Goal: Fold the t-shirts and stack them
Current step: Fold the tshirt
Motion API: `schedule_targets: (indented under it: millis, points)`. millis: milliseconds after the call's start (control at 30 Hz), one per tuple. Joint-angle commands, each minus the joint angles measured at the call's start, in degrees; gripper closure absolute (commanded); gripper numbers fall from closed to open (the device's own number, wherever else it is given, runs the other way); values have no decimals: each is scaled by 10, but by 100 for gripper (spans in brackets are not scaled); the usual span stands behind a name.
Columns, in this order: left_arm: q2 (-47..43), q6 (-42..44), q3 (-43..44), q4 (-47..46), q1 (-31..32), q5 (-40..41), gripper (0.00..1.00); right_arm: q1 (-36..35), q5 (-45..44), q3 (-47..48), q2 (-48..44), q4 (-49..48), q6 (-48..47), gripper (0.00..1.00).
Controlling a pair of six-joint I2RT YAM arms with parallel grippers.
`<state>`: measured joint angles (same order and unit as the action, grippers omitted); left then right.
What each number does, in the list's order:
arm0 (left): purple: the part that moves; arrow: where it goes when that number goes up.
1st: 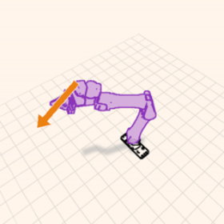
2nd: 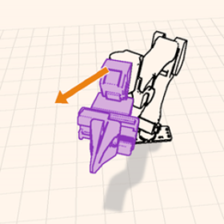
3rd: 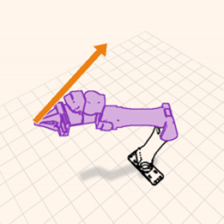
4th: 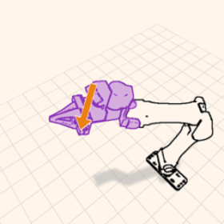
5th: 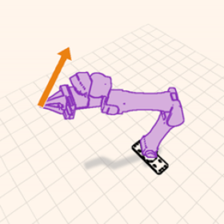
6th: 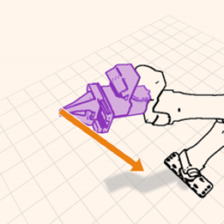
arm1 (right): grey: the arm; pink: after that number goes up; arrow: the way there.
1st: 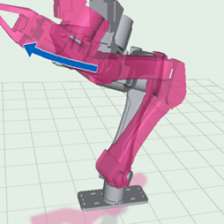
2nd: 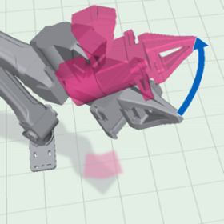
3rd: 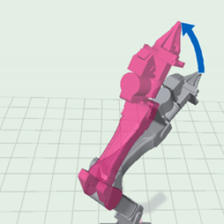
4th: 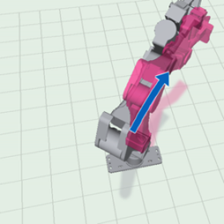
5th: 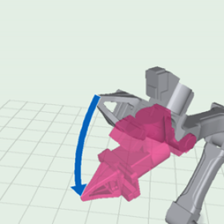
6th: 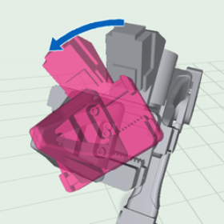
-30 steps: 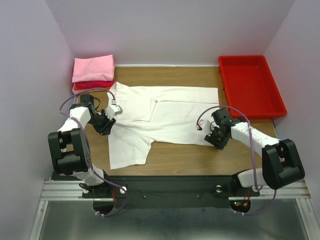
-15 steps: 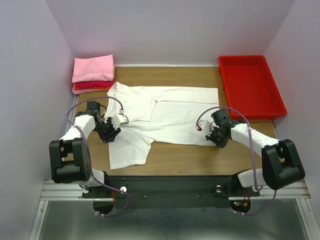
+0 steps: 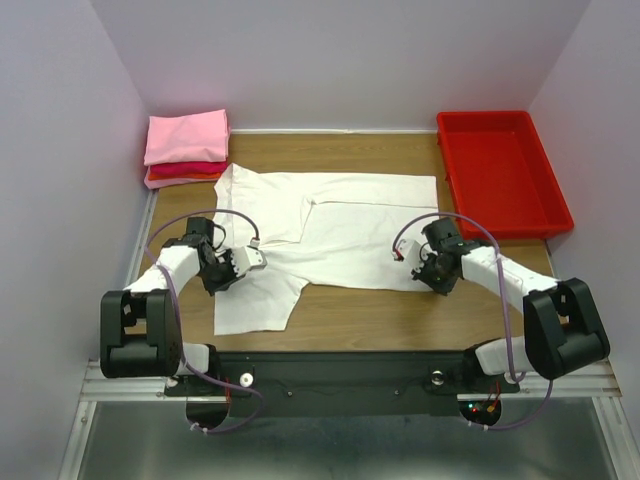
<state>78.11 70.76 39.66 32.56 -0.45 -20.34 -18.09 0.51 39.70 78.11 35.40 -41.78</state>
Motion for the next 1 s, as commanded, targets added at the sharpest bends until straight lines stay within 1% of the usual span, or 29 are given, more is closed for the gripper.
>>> schedule_targets:
  millis: [0, 133, 267, 333, 400, 600, 667, 767, 867, 933, 967]
  points:
    - [-24, 7, -21, 38, 0, 24, 100, -1, -21, 11, -16, 17, -8, 99]
    - [-94, 4, -3, 92, -1, 24, 100, -1, -24, 13, -60, 60, -15, 99]
    - [-128, 2, 33, 154, -3, 8, 100, 0, -25, 11, -111, 104, -19, 99]
    - [-160, 3, 55, 190, -7, 0, 100, 0, -27, 13, -138, 128, -25, 99]
    - [-173, 3, 67, 209, -7, -3, 100, -1, -29, 19, -152, 149, -30, 99]
    - [-199, 10, 116, 262, -17, -12, 100, -1, -41, 49, -162, 176, -50, 99]
    - [-199, 10, 145, 266, -31, -17, 100, 1, -40, 65, -157, 178, -56, 100]
    - [-174, 10, 189, 256, -48, -29, 100, 9, -39, 91, -130, 175, -75, 99]
    - [-132, 4, 224, 234, -52, -41, 100, 32, -23, 119, -90, 173, -88, 99]
    - [-97, -10, 251, 219, -52, -46, 100, 45, -17, 151, -67, 173, -96, 100]
    - [-72, -12, 261, 208, -53, -51, 100, 50, -15, 175, -42, 173, -103, 99]
